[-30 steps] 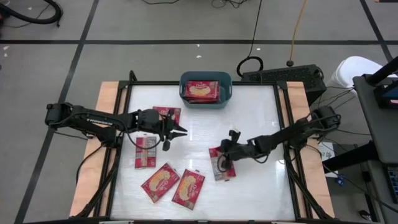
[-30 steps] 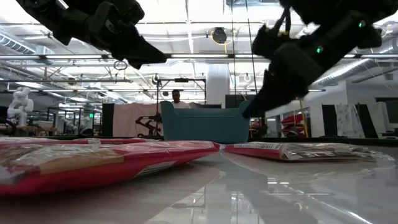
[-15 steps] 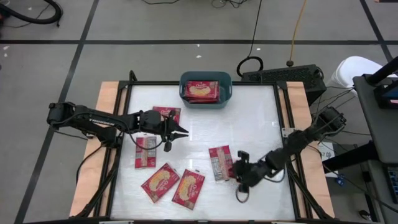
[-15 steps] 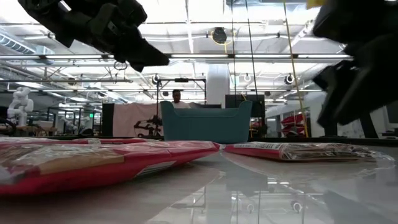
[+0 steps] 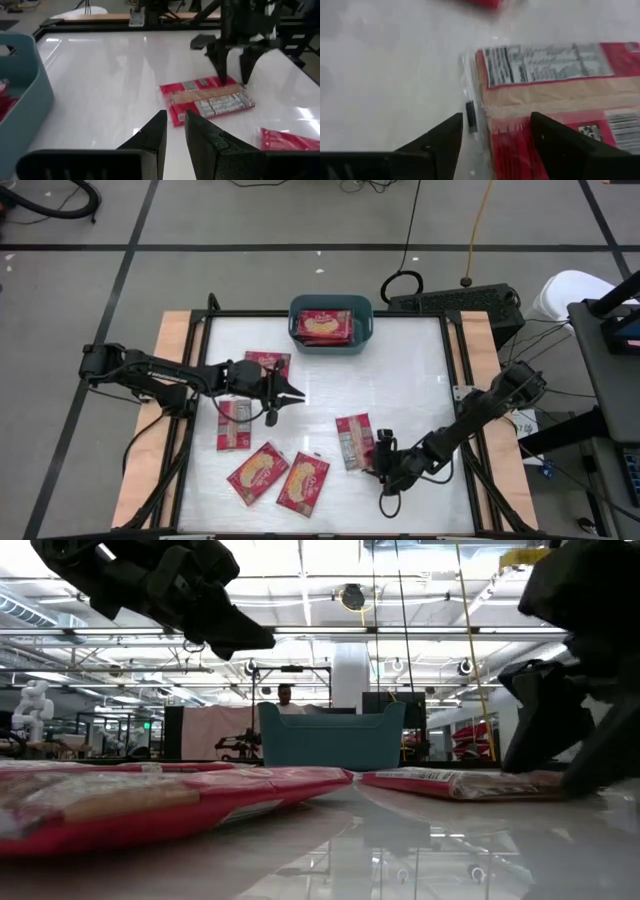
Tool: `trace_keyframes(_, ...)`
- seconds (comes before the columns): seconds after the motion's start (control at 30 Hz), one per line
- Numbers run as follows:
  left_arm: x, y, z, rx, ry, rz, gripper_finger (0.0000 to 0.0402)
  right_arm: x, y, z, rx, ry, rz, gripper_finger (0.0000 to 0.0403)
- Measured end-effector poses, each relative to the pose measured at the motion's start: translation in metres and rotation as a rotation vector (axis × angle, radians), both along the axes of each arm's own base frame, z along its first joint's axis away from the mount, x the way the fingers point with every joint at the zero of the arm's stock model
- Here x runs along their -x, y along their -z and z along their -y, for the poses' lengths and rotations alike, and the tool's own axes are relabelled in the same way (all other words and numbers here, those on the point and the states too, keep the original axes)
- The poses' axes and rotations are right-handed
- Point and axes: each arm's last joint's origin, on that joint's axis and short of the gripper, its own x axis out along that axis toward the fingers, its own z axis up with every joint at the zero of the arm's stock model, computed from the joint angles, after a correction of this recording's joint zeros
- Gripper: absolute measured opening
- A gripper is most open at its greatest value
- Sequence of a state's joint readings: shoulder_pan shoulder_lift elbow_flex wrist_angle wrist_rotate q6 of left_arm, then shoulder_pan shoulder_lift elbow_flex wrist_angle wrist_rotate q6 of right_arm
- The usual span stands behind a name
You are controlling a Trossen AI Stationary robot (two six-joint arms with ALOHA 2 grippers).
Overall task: Sort popcorn bags into baskets
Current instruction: Put the red popcorn bag into the green bin
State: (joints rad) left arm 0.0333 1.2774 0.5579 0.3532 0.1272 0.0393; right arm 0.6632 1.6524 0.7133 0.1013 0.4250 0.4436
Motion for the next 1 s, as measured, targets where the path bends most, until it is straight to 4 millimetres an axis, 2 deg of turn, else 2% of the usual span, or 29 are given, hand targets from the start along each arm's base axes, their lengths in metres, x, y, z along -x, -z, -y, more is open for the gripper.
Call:
trace_keyframes(0.13, 0.000, 0.000, 0.001, -0.003, 0.003, 0.001, 0.0072, -0.005, 0.012, -0.001, 0.096, -0.017, 0.024, 0.0176)
trace_keyframes(0.37, 0.000, 0.000, 0.001, -0.007, 0.004, 0.004, 0.0072, -0.010, 0.013, 0.006, 0.209, -0.029, 0.053, 0.0019)
trace_keyframes(0.6, -0.002, 0.001, 0.003, -0.015, 0.008, 0.006, 0.0072, -0.021, -0.009, 0.020, 0.234, 0.057, 0.167, 0.0005)
trace_keyframes(0.8, -0.009, 0.009, 0.020, -0.133, 0.046, 0.024, 0.0078, -0.030, -0.032, 0.038, 0.188, 0.135, 0.256, 0.0002)
trace_keyframes(0.9, -0.015, 0.013, 0.029, -0.190, 0.033, 0.067, 0.0106, -0.033, -0.042, 0.047, 0.173, 0.174, 0.288, 0.0001)
trace_keyframes(1.0, -0.022, 0.018, 0.035, -0.216, 0.022, 0.104, 0.0153, -0.035, -0.050, 0.056, 0.159, 0.208, 0.313, 0.0001)
